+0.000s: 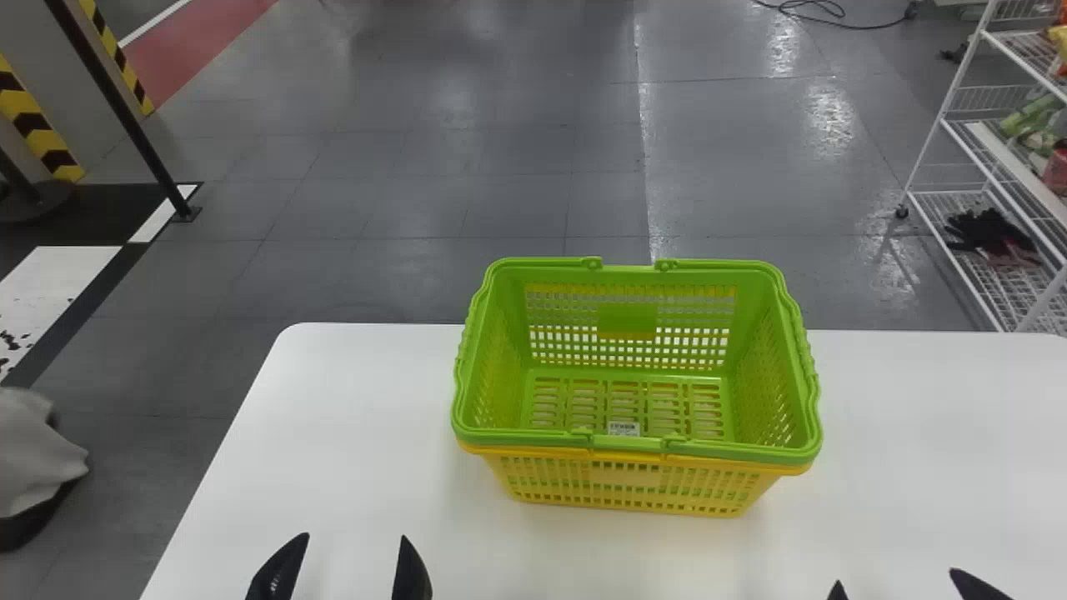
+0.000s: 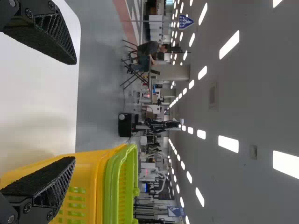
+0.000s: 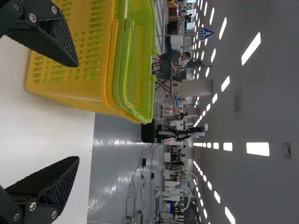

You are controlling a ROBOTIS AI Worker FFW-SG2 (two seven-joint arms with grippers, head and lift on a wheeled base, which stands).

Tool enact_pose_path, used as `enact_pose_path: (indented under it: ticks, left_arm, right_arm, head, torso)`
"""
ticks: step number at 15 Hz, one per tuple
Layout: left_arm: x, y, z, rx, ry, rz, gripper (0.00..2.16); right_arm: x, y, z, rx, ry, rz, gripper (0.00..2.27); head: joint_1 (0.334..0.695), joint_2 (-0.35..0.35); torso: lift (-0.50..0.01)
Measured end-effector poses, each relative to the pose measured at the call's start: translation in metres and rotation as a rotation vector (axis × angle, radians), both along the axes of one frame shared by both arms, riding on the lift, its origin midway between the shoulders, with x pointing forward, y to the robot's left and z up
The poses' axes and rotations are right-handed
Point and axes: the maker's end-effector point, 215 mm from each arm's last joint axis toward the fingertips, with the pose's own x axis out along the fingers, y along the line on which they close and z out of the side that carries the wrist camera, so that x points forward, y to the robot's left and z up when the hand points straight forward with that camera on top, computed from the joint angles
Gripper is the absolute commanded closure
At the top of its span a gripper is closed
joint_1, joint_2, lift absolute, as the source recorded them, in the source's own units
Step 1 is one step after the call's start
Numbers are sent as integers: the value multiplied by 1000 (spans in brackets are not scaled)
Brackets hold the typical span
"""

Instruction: Grasp handle with right gripper to insert into left gripper then lift and swing left to center

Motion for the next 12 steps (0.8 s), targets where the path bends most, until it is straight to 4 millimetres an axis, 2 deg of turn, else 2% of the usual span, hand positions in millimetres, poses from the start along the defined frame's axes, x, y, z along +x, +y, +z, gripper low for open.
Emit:
enact_pose_path:
  ticks: [2, 5, 8, 12]
  left_arm:
    - [4, 7, 9, 2, -20, 30, 60]
    - [12, 23, 38, 20, -68, 88, 137]
    - [37, 37, 57, 82, -31, 84, 147]
    - [81, 54, 66, 155, 78, 63, 147]
  right_arm:
    - [0, 0, -2, -1, 7, 3, 100]
    - [-1, 1, -5, -3, 17, 6, 100]
    - [-1, 2, -6, -4, 19, 11, 103]
    - [-2, 2, -8, -5, 26, 12, 103]
  head:
    - [695, 133]
    - [695, 166]
    - [695, 180]
    - [695, 196]
  torso:
    - [-93]
    - [-93]
    - [-93]
    - [-93]
